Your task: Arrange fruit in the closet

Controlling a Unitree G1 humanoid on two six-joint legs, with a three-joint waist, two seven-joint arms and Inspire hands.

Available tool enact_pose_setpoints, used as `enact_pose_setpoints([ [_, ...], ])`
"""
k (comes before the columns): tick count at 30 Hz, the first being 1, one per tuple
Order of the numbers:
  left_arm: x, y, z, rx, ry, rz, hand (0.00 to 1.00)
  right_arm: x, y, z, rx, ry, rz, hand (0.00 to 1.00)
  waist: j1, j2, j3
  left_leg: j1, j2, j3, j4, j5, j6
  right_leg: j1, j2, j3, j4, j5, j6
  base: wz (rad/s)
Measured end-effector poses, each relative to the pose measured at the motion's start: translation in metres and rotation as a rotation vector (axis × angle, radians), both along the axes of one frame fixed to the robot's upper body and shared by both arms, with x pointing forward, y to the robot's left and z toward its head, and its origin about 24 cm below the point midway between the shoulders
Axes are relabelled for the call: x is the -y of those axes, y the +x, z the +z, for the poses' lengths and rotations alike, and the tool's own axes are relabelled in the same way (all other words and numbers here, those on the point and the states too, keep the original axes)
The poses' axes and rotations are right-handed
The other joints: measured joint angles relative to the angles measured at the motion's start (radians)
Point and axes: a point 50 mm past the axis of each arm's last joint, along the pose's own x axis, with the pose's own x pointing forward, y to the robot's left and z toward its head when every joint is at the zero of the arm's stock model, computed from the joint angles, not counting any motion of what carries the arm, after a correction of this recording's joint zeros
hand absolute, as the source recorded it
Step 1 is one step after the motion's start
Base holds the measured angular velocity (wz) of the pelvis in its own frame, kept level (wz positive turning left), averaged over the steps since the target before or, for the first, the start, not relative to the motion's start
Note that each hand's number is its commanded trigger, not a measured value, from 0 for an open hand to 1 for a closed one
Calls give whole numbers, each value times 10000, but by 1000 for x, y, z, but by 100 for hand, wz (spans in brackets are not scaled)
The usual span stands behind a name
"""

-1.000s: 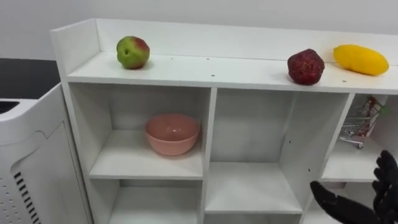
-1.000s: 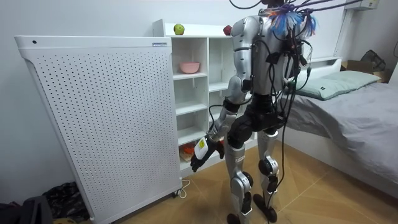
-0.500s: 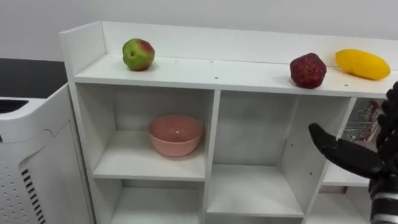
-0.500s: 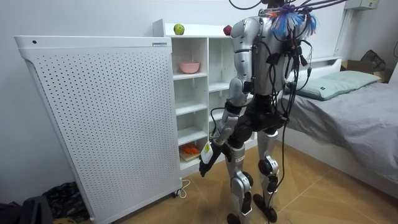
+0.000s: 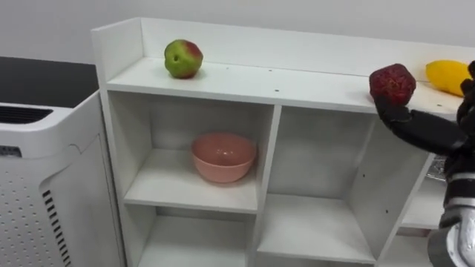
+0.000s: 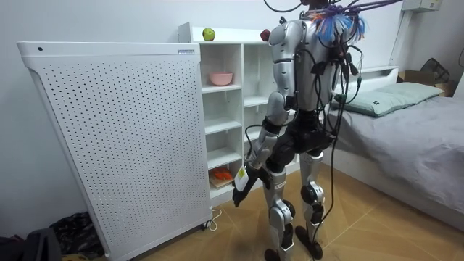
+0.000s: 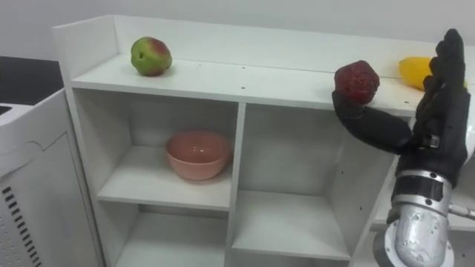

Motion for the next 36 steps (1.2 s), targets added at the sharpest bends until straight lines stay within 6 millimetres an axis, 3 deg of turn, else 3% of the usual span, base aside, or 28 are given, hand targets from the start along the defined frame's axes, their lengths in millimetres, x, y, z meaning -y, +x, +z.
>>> enact_pose_setpoints([
  [9, -2, 1, 0, -120, -304, -18, 0, 18, 13, 1, -447, 124, -391, 0, 213, -78, 18, -122, -18, -199, 121, 2, 0, 27, -38, -249, 2, -1, 1, 7],
  [12, -3, 2, 1, -124, -295, -32, 0, 24, 22, -1, -828, 477, -368, 0, 248, -195, 69, -139, -24, -251, 163, 2, 0, 51, -41, -270, 1, -1, 1, 3],
  [17, -4, 3, 1, -252, -403, -19, 0, 31, 29, 4, -1124, 401, -267, 0, 234, -363, -39, -253, -37, -415, 231, 3, -2, -5, -50, -387, 5, -1, 1, 9],
  [25, -5, -1, 1, -450, -311, 48, 0, 30, 34, 8, -1363, 192, -32, 0, 250, -373, -40, -246, -40, -431, 233, 3, -2, 1, -55, -389, 2, -1, 1, 0],
  [34, -6, -1, 2, -533, -201, 53, 0, 34, 37, -1, -1914, 283, -3, 0, 227, -353, -24, -277, -38, -421, 208, 3, -3, -3, -59, -402, 5, -1, 1, 0],
  [35, -6, 0, 2, -481, -192, 42, 0, 34, 37, -1, -1911, 258, 17, 21, 222, -351, -23, -278, -37, -421, 195, 2, -4, -7, -56, -402, 5, -1, 1, 0],
  [36, -6, 0, 2, -474, -186, 42, 0, 34, 37, -1, -1912, 243, 28, 59, 218, -349, -23, -277, -37, -421, 190, 2, -3, -7, -55, -402, 5, -1, 1, 0],
])
